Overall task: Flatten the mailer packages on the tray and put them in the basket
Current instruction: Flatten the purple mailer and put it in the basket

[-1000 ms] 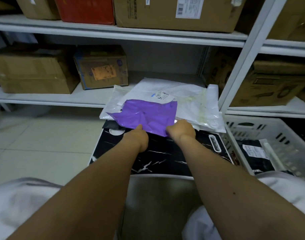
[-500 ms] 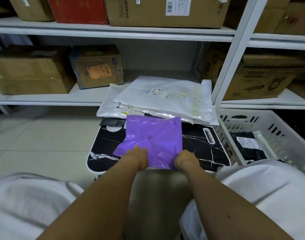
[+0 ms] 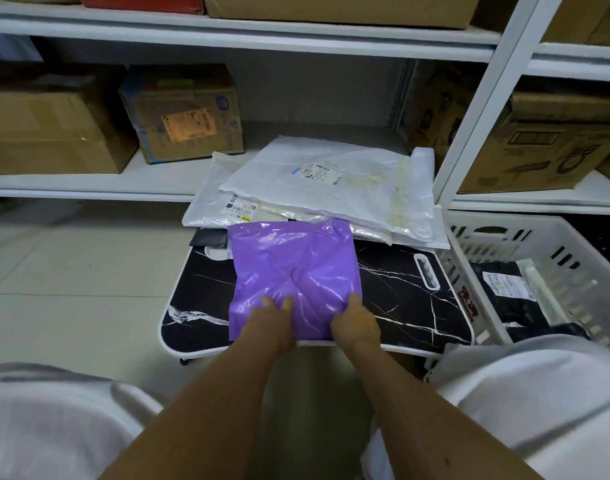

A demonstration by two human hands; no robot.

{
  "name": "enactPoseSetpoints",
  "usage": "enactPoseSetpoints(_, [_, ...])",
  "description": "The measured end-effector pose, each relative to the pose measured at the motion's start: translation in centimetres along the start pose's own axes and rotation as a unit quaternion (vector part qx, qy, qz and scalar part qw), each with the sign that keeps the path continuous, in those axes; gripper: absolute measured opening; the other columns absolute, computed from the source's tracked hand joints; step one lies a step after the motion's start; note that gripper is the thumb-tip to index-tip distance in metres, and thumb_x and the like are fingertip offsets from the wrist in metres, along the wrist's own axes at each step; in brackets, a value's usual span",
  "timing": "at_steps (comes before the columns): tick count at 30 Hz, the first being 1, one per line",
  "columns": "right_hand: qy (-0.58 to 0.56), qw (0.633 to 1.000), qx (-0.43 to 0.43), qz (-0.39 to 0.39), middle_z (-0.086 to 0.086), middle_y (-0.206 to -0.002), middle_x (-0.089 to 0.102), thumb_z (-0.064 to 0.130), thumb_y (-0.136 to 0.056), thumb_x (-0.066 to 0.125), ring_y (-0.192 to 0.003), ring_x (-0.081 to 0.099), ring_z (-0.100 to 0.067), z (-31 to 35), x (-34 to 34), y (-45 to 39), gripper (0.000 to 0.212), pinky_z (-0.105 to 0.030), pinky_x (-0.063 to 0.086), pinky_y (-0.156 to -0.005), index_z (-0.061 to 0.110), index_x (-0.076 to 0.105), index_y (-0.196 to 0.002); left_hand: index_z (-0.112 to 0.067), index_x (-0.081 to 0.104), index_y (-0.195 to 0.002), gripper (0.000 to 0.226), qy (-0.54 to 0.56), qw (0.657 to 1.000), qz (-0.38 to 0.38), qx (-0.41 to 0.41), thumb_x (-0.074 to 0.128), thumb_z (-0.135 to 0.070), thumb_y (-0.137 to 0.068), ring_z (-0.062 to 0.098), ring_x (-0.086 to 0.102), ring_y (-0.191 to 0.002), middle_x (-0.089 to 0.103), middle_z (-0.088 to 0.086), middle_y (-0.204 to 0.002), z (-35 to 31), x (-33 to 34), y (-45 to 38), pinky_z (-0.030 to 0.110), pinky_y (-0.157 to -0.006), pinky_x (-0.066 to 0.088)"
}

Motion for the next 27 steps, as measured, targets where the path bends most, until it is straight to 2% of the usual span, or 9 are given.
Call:
enactPoseSetpoints(2, [0.025, 0.999, -0.026, -0.029, -0.014, -0.141, 0.045, 0.02, -0.094, 0.045, -0.132, 0.039, -0.032, 0.3, 0.5, -0.7, 0.051, -0.041, 0.038, -0.101, 0.013, 0.032, -0.143, -0.023, 0.013, -0.15, 0.075, -0.012, 0.999, -0.042, 0.007, 0.052, -0.048, -0.092, 0.038, 0.038, -0.126, 0.021, 0.019, -0.146, -0.3, -0.5, -0.1, 0.044, -0.102, 0.037])
enactPoseSetpoints(5, [0.17, 0.978, -0.093, -0.074, -0.005, -0.16, 0.016, 0.032, -0.1, 0.039, -0.148, 0.009, -0.024, 1.7, 1.4, -0.9, 0.055, -0.047, 0.02, -0.115, 0.021, 0.023, -0.151, -0.021, 0.03, -0.143, 0.053, -0.065, 0.983, -0.174, -0.01, 0.031, -0.05, -0.099, 0.032, 0.035, -0.127, 0.03, 0.014, -0.144, -1.0, -2.2, 0.3, 0.041, -0.099, 0.036])
enactPoseSetpoints(7, [0.217, 0.957, -0.165, -0.099, -0.006, -0.159, 0.022, 0.036, -0.098, 0.036, -0.148, 0.017, -0.026, 3.4, 2.1, -0.3, 0.05, -0.052, 0.024, -0.113, 0.026, 0.035, -0.147, -0.021, 0.017, -0.149, 0.056, -0.062, 0.974, -0.218, -0.02, 0.024, -0.048, -0.1, 0.034, 0.02, -0.14, 0.012, 0.016, -0.156, -1.3, -2.2, 0.0, 0.047, -0.109, 0.025])
enactPoseSetpoints(9, [0.216, 0.945, -0.22, -0.106, -0.009, -0.147, 0.046, 0.04, -0.089, 0.036, -0.137, 0.041, -0.031, 4.4, 3.0, 0.1, 0.051, -0.057, 0.04, -0.101, 0.026, 0.056, -0.134, -0.026, -0.004, -0.153, 0.062, -0.04, 0.976, -0.213, -0.021, 0.019, -0.049, -0.1, 0.035, -0.007, -0.146, -0.011, 0.01, -0.16, -1.3, -1.3, -0.7, 0.054, -0.115, 0.006])
enactPoseSetpoints(12, [0.258, 0.933, -0.24, -0.079, -0.008, -0.141, 0.053, 0.042, -0.086, 0.035, -0.13, 0.049, -0.03, 3.5, 4.7, -0.2, 0.053, -0.058, 0.041, -0.099, 0.028, 0.06, -0.13, -0.032, -0.015, -0.15, 0.061, -0.022, 0.981, -0.189, -0.039, 0.013, -0.051, -0.099, 0.033, -0.02, -0.144, -0.022, 0.004, -0.158, -0.5, 0.7, -1.4, 0.059, -0.114, -0.002])
enactPoseSetpoints(16, [0.293, 0.919, -0.256, -0.059, -0.01, -0.145, 0.047, 0.046, -0.09, 0.032, -0.134, 0.045, -0.03, 1.3, 6.6, -0.5, 0.054, -0.057, 0.029, -0.106, 0.028, 0.046, -0.139, -0.034, -0.018, -0.148, 0.067, -0.014, 0.981, -0.188, -0.038, -0.014, -0.054, -0.084, 0.029, -0.02, -0.145, -0.028, 0.001, -0.155, 0.5, 2.6, -1.7, 0.059, -0.114, -0.003])
enactPoseSetpoints(20, [0.293, 0.928, -0.229, -0.014, -0.009, -0.141, 0.053, 0.048, -0.09, 0.031, -0.129, 0.051, -0.033, 0.7, 7.1, -1.1, 0.054, -0.059, 0.041, -0.098, 0.028, 0.051, -0.136, -0.032, -0.027, -0.142, 0.059, -0.02, 0.985, -0.172, -0.022, 0.01, -0.051, -0.1, 0.027, -0.023, -0.144, -0.032, 0.001, -0.153, 0.6, 3.5, -1.9, 0.056, -0.114, -0.006])
enactPoseSetpoints(25, [0.33, 0.917, -0.223, 0.005, -0.005, -0.148, 0.045, 0.05, -0.09, 0.017, -0.135, 0.043, -0.03, 1.0, 7.0, -1.3, 0.06, -0.057, 0.034, -0.104, 0.035, 0.046, -0.141, -0.033, -0.014, -0.15, 0.059, -0.016, 0.989, -0.148, -0.018, 0.013, -0.05, -0.1, 0.025, -0.016, -0.146, -0.02, 0.001, -0.159, 0.7, 3.5, -2.3, 0.056, -0.115, -0.004])
enactPoseSetpoints(27, [0.309, 0.922, -0.231, -0.021, -0.004, -0.14, 0.053, 0.046, -0.089, 0.027, -0.127, 0.051, -0.029, 2.1, 6.1, -1.1, 0.052, -0.056, 0.039, -0.097, 0.035, 0.056, -0.13, -0.032, -0.009, -0.151, 0.058, -0.027, 0.99, -0.136, -0.024, 0.013, -0.05, -0.1, 0.025, -0.011, -0.147, -0.014, 0.001, -0.16, 0.6, 3.4, -2.2, 0.056, -0.115, -0.002])
Point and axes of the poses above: each hand's wrist, its own y-axis away from the middle knuckle, its own x-axis out of the palm, z = x × y, the point moved 7 cm from there along -y, towards the middle knuckle
